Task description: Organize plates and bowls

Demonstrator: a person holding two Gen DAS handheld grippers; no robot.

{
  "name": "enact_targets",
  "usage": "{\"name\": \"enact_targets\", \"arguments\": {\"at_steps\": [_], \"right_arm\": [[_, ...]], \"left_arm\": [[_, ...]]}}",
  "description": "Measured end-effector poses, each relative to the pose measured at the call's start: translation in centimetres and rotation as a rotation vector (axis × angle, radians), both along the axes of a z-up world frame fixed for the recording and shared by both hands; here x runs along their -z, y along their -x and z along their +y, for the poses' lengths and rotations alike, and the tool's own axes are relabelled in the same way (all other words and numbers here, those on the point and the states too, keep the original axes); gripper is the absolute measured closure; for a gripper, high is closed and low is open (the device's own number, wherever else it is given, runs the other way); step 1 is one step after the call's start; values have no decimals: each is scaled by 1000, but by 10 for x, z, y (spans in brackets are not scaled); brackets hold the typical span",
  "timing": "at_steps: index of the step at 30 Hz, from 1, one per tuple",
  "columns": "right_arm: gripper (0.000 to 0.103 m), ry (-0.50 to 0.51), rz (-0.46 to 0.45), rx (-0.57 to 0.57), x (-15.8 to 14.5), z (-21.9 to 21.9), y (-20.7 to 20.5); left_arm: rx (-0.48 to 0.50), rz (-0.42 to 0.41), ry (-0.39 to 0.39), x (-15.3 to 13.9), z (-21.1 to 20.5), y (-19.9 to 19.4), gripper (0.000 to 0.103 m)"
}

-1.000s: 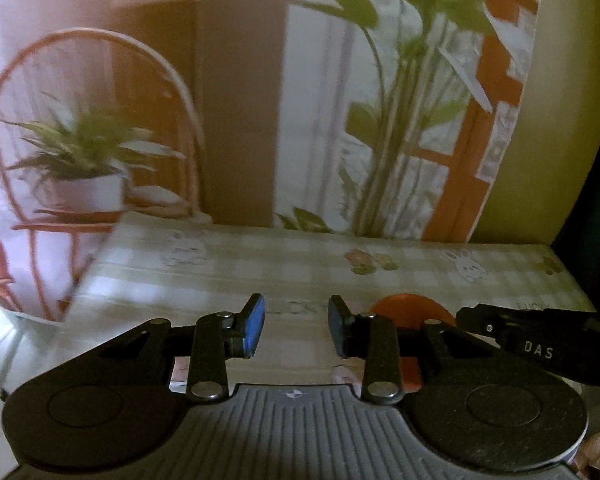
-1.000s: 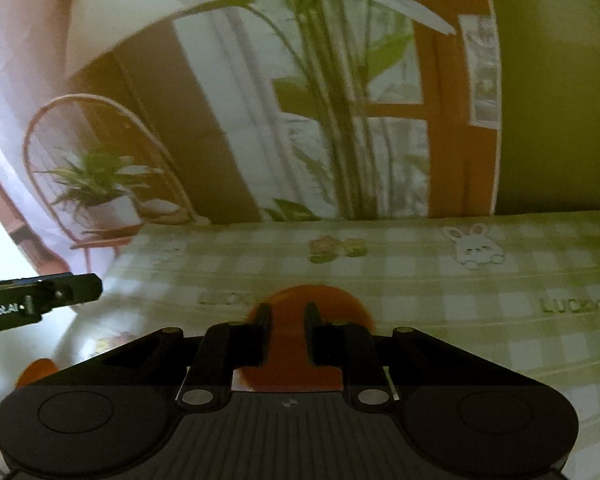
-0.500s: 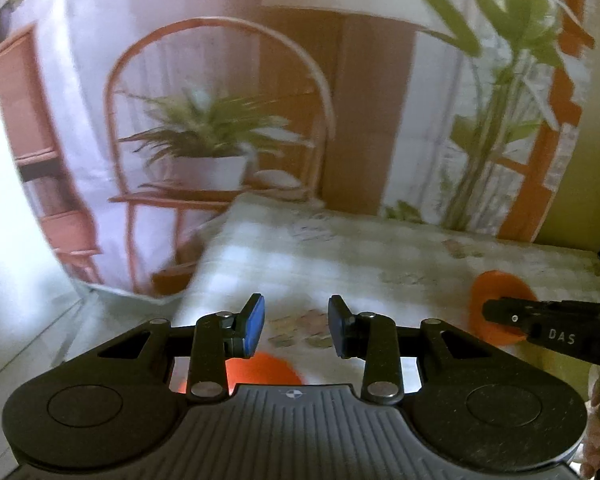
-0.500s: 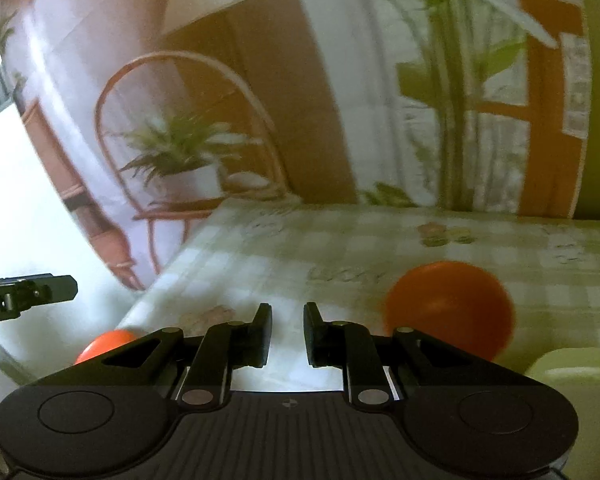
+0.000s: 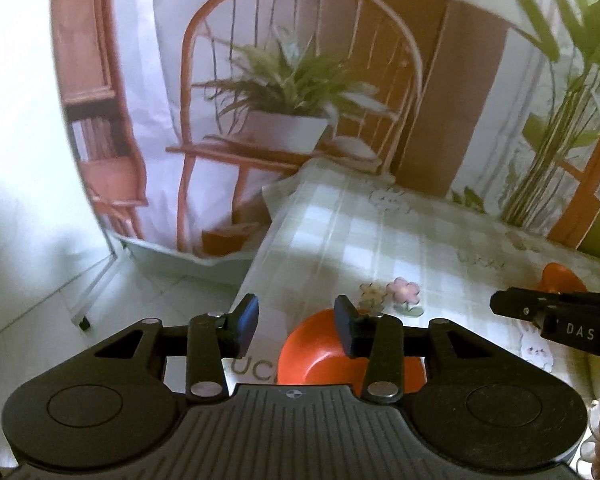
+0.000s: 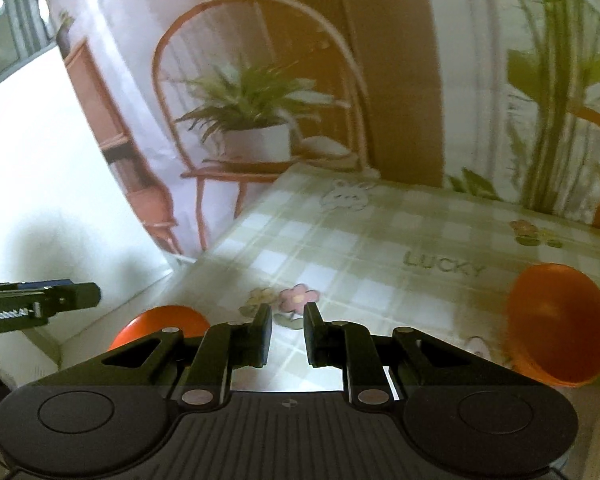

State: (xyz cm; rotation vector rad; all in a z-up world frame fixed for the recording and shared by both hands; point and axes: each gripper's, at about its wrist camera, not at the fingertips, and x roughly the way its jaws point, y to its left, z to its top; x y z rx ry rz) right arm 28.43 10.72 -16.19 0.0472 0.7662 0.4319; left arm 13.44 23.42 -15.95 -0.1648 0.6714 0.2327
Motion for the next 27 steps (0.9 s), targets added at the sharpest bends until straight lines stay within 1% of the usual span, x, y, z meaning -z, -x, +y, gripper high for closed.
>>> {"name": "enact_targets", "arguments": {"at_steps": [4, 9, 19, 27], "right_arm": [[86, 19, 16, -46, 9, 21, -2], [86, 37, 41, -85, 20, 38, -4], [86, 44, 95, -124, 37, 49, -4], [86, 49, 113, -152, 45, 55, 1]], "left_arm": [[-6, 29, 9, 16, 4, -5, 59], [-15, 61, 24, 32, 6, -9, 59], [-18, 108, 34, 48, 7, -14, 59], [-14, 123, 53, 57, 7, -14, 60]]}}
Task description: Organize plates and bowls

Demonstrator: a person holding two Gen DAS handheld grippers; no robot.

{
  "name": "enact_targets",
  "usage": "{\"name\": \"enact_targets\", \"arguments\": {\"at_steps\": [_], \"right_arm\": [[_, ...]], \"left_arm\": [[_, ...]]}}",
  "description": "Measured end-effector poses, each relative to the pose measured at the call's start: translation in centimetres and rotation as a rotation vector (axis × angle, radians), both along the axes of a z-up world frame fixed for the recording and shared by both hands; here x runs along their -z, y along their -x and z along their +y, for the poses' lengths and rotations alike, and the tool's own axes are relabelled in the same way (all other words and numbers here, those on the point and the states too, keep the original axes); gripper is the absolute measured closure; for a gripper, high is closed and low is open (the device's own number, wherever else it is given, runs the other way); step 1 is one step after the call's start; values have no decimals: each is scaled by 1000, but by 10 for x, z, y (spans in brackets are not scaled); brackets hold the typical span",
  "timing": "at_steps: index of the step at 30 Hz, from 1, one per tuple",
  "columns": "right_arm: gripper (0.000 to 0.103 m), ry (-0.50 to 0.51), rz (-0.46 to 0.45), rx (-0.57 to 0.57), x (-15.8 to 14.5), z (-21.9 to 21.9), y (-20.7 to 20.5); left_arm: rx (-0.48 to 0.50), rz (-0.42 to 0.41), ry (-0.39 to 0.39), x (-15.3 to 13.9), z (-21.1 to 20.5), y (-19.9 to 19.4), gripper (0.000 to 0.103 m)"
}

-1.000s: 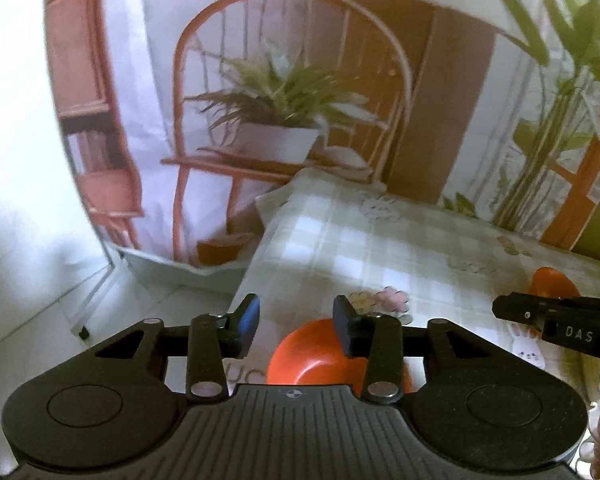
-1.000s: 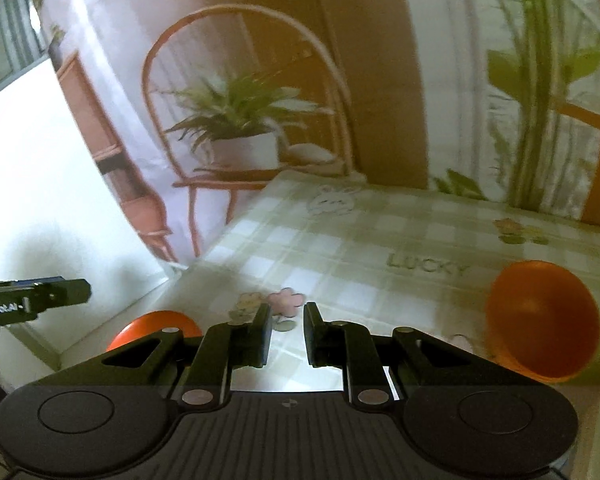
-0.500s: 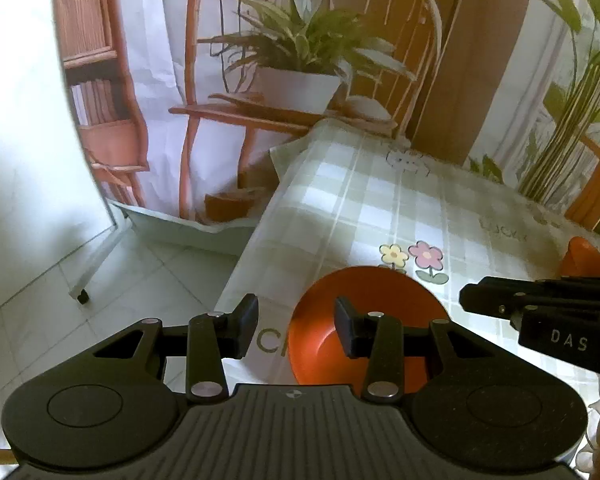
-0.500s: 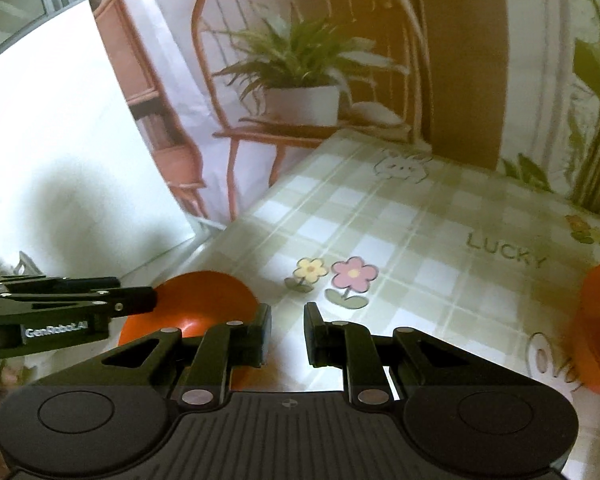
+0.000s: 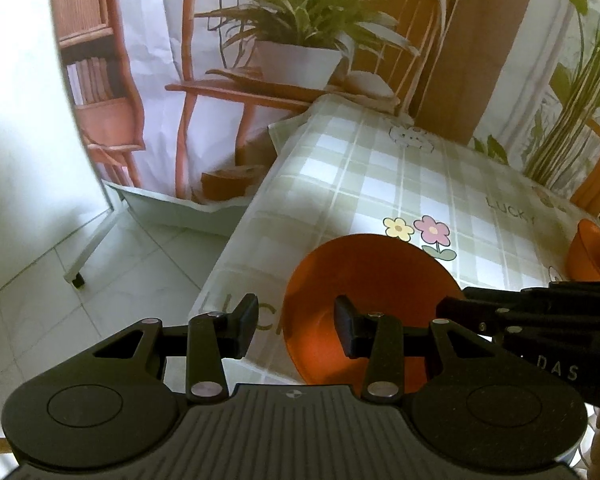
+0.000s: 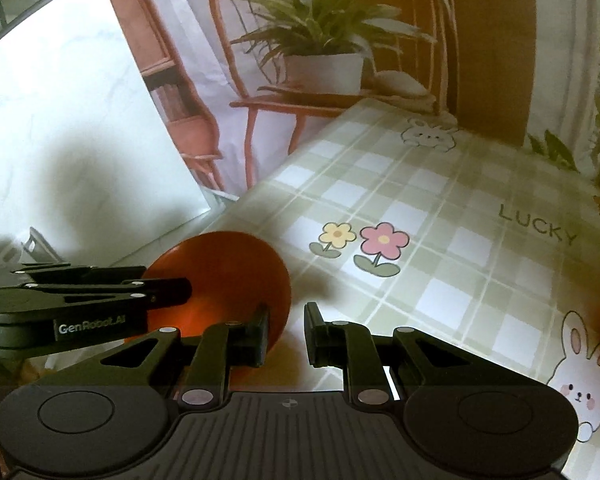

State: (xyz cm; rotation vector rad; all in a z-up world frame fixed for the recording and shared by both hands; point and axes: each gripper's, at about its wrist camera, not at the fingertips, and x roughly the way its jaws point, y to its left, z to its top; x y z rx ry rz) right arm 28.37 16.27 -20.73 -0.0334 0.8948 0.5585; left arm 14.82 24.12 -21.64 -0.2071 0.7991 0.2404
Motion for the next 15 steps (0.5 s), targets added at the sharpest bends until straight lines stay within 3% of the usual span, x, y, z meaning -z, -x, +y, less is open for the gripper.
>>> {"name": "enact_targets", "arguments": {"at_steps": [2, 8, 15], "right_arm": [[86, -3, 5, -1, 2, 1, 1], [92, -8, 10, -12, 4, 2, 5], [93, -48, 11, 12, 1, -6, 8]], "left_arm": [[-4, 4, 10, 2, 2, 0, 61], [-6, 10, -11, 6, 2, 1, 88], [14, 15, -14, 4, -4, 3, 91]]}}
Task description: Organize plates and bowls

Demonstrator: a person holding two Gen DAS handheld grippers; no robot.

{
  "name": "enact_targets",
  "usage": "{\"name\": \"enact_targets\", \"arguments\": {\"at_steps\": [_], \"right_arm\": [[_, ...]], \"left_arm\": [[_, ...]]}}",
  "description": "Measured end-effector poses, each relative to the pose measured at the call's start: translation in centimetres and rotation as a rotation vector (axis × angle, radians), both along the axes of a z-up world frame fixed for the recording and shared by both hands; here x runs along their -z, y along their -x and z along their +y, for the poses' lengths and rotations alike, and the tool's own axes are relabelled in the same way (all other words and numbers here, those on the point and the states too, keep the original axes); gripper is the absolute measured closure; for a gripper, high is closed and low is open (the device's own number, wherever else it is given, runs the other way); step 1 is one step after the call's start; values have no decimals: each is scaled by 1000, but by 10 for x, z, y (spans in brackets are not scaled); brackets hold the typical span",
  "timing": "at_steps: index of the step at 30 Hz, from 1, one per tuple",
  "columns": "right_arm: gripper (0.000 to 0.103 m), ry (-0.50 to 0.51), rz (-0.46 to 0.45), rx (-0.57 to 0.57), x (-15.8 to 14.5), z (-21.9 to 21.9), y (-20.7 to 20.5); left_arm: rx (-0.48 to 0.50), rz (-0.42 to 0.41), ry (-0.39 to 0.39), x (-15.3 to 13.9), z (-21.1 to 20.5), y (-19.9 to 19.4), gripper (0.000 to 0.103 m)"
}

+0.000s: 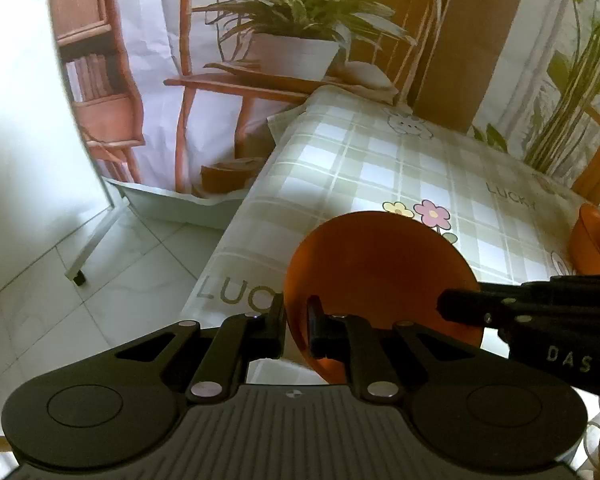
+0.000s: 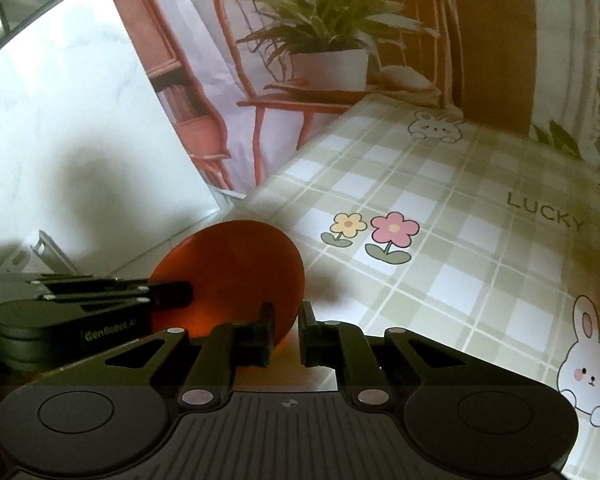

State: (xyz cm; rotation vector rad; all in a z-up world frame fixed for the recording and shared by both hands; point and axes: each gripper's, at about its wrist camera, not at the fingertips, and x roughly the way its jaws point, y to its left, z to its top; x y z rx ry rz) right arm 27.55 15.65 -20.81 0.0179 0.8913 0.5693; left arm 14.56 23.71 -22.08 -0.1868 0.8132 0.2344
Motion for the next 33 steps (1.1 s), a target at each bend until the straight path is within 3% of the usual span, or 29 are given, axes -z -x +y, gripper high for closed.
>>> {"name": "enact_targets", "arguments": {"at_steps": [14, 33], "right_arm": [[94, -110, -31, 135, -23, -55, 1], [94, -259, -138, 418, -61, -182, -7]], "left_arm": [[60, -31, -39, -27, -35, -11, 91], [252, -102, -62, -68, -133, -72, 91]]}}
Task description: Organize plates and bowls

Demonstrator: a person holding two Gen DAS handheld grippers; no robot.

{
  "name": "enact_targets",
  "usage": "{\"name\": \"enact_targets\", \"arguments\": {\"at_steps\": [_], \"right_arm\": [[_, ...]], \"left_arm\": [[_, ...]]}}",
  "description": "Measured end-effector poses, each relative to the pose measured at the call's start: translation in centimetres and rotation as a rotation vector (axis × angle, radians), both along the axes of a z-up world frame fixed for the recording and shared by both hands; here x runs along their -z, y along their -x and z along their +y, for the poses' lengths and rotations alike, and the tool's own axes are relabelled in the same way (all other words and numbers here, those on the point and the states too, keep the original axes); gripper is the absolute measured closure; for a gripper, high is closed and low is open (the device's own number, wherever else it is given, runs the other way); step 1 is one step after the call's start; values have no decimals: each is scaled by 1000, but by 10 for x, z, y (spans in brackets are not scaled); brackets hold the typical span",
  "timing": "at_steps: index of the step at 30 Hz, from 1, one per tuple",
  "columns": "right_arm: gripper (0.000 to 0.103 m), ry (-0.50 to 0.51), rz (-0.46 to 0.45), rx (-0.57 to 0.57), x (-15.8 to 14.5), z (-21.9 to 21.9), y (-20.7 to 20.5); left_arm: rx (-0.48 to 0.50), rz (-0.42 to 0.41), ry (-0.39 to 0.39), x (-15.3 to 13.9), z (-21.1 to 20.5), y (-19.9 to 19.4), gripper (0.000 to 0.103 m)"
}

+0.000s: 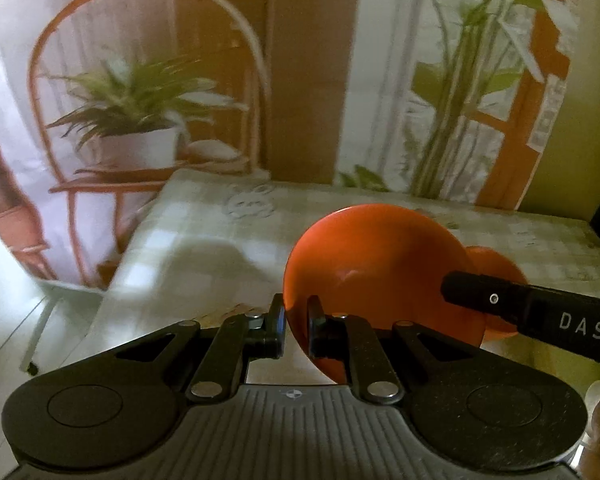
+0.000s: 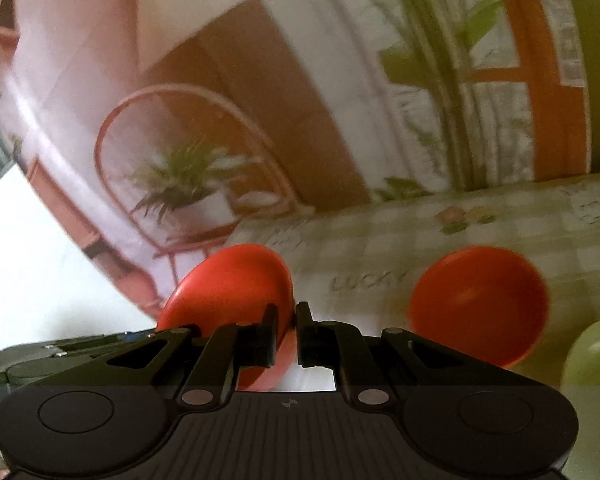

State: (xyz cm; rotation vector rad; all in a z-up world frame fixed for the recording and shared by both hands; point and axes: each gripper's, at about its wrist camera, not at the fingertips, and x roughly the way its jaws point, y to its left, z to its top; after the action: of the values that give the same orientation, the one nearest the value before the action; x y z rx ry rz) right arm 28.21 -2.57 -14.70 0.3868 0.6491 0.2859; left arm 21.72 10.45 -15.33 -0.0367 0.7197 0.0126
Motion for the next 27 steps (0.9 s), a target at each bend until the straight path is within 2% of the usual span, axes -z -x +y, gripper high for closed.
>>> {"name": "enact_targets", "arguments": {"at_steps": [7, 27], "right_arm": [[94, -21, -18, 74, 0, -35, -1], [94, -71, 20, 224, 37, -114, -10]], "left_arm": [[60, 12, -2, 1, -28, -22, 91], [181, 73, -11, 26, -97, -72, 91]]}}
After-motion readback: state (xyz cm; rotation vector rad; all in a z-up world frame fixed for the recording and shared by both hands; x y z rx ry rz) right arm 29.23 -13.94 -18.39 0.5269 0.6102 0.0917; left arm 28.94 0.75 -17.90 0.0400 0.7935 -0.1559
